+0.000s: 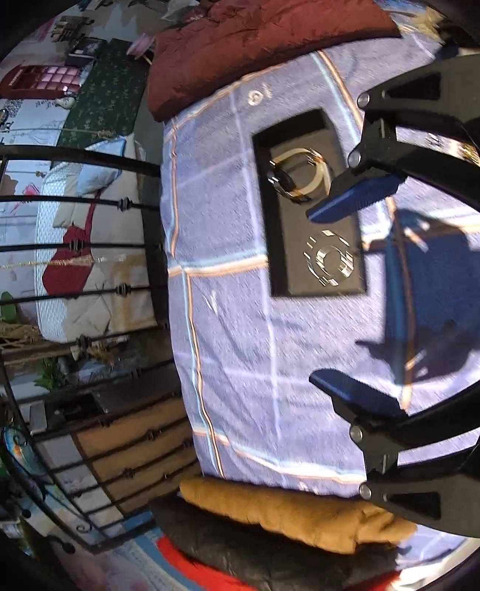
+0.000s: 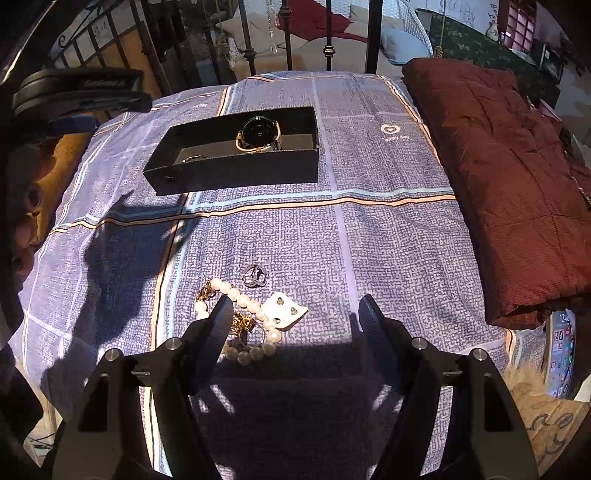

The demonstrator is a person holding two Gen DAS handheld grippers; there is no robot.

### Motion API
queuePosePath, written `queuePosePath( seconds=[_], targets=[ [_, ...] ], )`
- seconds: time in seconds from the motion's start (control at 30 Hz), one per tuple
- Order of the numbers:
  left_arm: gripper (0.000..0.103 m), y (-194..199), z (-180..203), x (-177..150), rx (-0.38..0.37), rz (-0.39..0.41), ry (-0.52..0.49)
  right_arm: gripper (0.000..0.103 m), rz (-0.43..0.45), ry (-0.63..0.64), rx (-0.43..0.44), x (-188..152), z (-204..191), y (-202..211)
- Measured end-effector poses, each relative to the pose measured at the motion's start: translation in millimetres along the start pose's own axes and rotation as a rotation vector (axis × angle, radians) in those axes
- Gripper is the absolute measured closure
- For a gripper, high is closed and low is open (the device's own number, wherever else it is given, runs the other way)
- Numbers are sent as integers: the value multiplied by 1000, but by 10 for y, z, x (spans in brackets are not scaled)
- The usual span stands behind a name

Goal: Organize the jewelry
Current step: 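Drop the silver ring into the black box with the left tool, then grasp the pearl bracelet with the right tool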

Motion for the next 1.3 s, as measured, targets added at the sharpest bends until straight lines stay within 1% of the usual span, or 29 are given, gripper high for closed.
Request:
queuePosePath(
  seconds=[0.03,0.1,0.2,0.27,0.3,0.33,0.37,0.4,0.43,0.47,0.5,0.57,0.67,0.73,0.77,0.8,0.83,0.9,0.93,1.07,1.17,1.3],
  targets=[
    [15,54,-34,-93,23,2,-13,31,-4,21,1,-39,-18,-5],
    [12,140,-57,-324,29,-1,-24,30,-25,51,19,-144,-87,-71],
    [12,150,-88,-682,21,-47,-7,30,-45,81,57,-260,-263,-172],
    [12,103,-98,-887,8,-94,-2,30,-48,70,98,-269,-342,-212],
    [12,74,-104,-972,7,-118,-2,31,-43,68,102,-267,-364,-219],
    [12,52,-107,-1044,3,-138,1,39,-45,71,109,-262,-381,-238],
    [12,55,-100,-1108,-6,-146,-2,44,-51,71,116,-260,-392,-254],
    [12,56,-92,-1137,-8,-149,-3,44,-49,75,119,-244,-406,-273],
    [12,53,-77,-1158,-11,-148,-1,47,-50,80,116,-229,-419,-294],
    [12,43,-42,-1181,-23,-146,0,52,-57,83,115,-222,-423,-327],
    [12,35,-5,-1192,-37,-148,-1,55,-61,79,119,-204,-425,-350],
    [12,-9,49,-1234,-33,-160,-6,69,-60,75,115,-155,-414,-366],
    [12,-88,93,-1327,-9,-176,-8,74,-67,69,128,-97,-416,-390],
    [19,-146,106,-1372,2,-182,-6,75,-62,73,121,-69,-424,-393],
    [31,-190,129,-1402,-3,-196,-14,75,-60,74,118,-66,-431,-389],
    [38,-241,154,-1435,-11,-217,-17,76,-58,77,117,-66,-440,-380],
    [40,-292,160,-1472,-22,-237,-8,77,-55,79,112,-61,-447,-373],
    [40,-341,141,-1514,-16,-253,6,81,-52,78,111,-52,-457,-351],
    [40,-351,127,-1525,-13,-256,14,84,-50,76,114,-45,-460,-339],
    [39,-301,115,-1476,-6,-244,17,93,-45,67,135,-16,-460,-290],
    [36,-250,110,-1416,-7,-229,24,93,-29,70,145,24,-485,-207],
    [35,-261,129,-1406,-3,-234,16,93,-37,70,161,20,-513,-212]
  ],
)
Point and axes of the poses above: each gripper's, at about its wrist camera, not at the fingertips, and y roughly against the way its jaws point, z to its right, x to its top, the point moved 10 cm from there along -y, roughly the way its jaws point, and after that the axes turned 8 degrees about -z, right-handed, at the moved point
